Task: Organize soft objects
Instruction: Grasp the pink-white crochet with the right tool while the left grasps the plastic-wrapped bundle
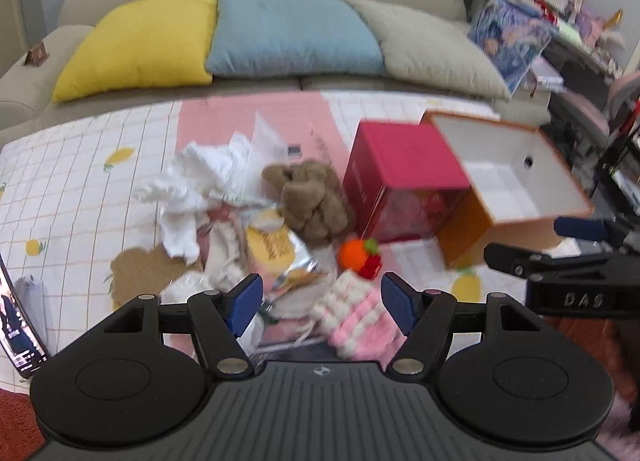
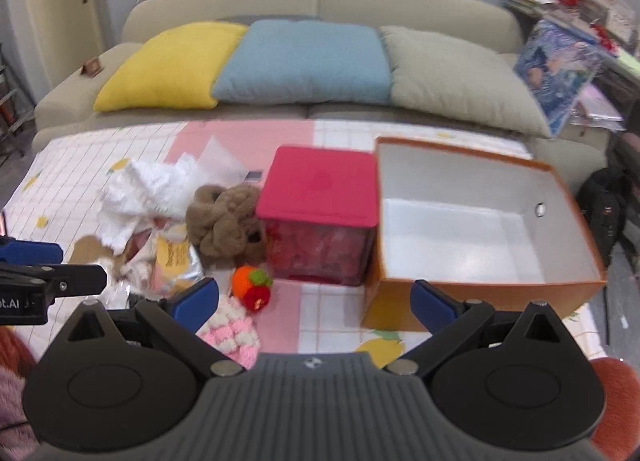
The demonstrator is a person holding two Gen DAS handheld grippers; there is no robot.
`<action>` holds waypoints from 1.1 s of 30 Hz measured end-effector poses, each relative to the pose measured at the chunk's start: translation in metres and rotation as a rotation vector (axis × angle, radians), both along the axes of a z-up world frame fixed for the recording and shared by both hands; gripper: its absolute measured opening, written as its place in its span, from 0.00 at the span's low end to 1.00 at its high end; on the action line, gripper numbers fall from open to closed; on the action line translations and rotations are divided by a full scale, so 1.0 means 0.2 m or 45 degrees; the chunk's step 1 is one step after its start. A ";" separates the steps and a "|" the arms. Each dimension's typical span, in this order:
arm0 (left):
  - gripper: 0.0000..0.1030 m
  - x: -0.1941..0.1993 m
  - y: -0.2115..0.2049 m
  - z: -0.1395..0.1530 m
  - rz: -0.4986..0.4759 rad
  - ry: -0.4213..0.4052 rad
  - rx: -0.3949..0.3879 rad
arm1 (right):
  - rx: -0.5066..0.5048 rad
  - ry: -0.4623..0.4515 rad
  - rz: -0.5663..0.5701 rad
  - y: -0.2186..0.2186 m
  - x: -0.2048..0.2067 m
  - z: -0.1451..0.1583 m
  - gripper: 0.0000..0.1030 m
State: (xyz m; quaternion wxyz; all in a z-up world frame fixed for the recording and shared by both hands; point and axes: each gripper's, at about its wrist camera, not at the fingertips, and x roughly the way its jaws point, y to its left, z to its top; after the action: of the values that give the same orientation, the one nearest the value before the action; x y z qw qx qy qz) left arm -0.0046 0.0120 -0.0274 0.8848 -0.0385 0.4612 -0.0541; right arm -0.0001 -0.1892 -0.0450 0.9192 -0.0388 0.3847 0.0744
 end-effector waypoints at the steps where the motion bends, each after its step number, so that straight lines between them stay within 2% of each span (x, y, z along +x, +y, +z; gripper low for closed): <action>1: 0.77 0.00 0.01 -0.03 -0.002 0.021 0.002 | 0.016 0.024 0.027 0.00 0.01 -0.02 0.90; 4: 0.77 0.00 0.07 -0.13 0.014 0.086 -0.001 | 0.080 0.119 0.110 0.02 0.05 -0.10 0.83; 7: 0.76 0.01 0.14 -0.22 0.060 0.136 -0.008 | 0.086 0.189 0.188 0.08 0.09 -0.19 0.83; 10: 0.77 0.02 0.23 -0.28 0.173 0.152 -0.064 | 0.053 0.250 0.257 0.14 0.15 -0.29 0.83; 13: 0.83 0.04 0.27 -0.34 0.231 0.157 -0.035 | 0.043 0.315 0.304 0.18 0.21 -0.39 0.85; 15: 0.84 0.06 0.28 -0.38 0.241 0.178 -0.024 | 0.040 0.353 0.324 0.22 0.26 -0.45 0.91; 17: 0.86 0.09 0.29 -0.42 0.278 0.212 -0.050 | 0.036 0.361 0.364 0.27 0.28 -0.51 0.93; 22: 0.89 0.12 0.36 -0.49 0.474 0.265 -0.230 | -0.066 0.340 0.490 0.38 0.30 -0.63 0.95; 25: 0.90 0.16 0.37 -0.53 0.546 0.286 -0.220 | -0.089 0.338 0.481 0.41 0.32 -0.67 0.95; 29: 0.90 0.20 0.38 -0.60 0.572 0.327 -0.219 | -0.026 0.381 0.449 0.41 0.37 -0.68 0.95; 31: 0.90 0.21 0.38 -0.63 0.578 0.343 -0.222 | -0.004 0.385 0.442 0.41 0.38 -0.69 0.92; 33: 0.90 0.21 0.38 -0.65 0.581 0.351 -0.219 | 0.017 0.397 0.445 0.41 0.38 -0.69 0.81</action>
State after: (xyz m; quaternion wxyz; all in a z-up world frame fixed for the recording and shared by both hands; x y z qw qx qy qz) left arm 0.0371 0.0874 -0.1577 0.7964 -0.2234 0.5505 0.1134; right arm 0.0768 -0.1079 -0.1822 0.8220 -0.0868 0.5092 0.2399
